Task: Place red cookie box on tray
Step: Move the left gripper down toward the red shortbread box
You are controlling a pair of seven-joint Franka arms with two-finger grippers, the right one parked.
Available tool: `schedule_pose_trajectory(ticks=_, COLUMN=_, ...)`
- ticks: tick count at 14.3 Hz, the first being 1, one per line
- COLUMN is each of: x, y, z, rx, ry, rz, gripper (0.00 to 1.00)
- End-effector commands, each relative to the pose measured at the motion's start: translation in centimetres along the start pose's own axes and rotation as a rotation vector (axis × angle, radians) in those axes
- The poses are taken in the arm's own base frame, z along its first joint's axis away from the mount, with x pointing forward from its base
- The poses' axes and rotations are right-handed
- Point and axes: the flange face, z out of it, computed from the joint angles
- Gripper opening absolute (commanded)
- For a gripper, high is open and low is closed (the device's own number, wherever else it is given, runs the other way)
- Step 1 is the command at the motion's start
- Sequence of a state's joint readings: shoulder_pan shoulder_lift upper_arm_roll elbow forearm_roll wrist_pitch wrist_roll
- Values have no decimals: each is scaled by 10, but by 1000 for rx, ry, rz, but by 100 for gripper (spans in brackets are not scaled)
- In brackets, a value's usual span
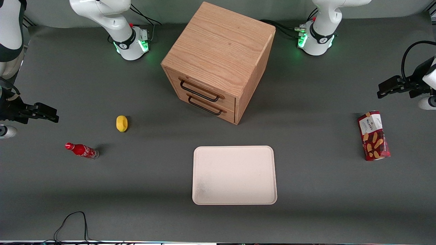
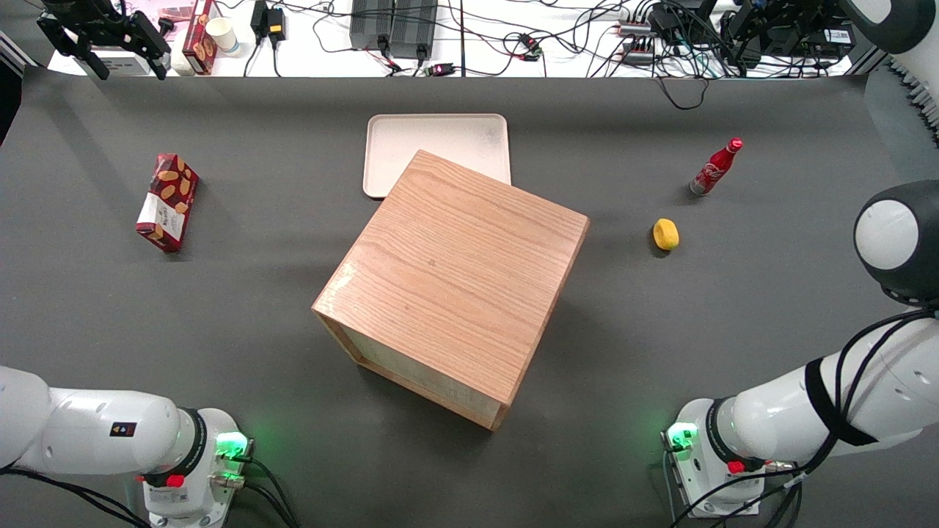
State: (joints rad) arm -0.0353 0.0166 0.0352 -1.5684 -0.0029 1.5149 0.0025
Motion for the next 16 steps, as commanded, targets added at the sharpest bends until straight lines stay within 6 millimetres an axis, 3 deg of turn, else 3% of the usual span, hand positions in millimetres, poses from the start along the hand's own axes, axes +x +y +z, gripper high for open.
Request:
schedule_pose_trajectory(ticks=1, x=-7, y=1, z=-6, rx=-2, ry=-5, rz=-4, gripper=100)
schedule_pose_trajectory(ticks=5, x=-4, y=-2, z=-3, rx=1, ry=-11, rz=-15, gripper=100)
schedule_pose_trajectory(ticks=7, x=-2, y=-17, z=-2, rx=4, ry=-2, rz=-35, gripper=100)
schedule_pose_trajectory(ticks=13, x=-1, y=-149, z=24, rx=7, ry=-4, rz=-99, gripper=100)
schedule_pose_trajectory(ticks=16, x=-6, y=-175, z=33, rx=1, ry=-15, rz=-109, gripper=100)
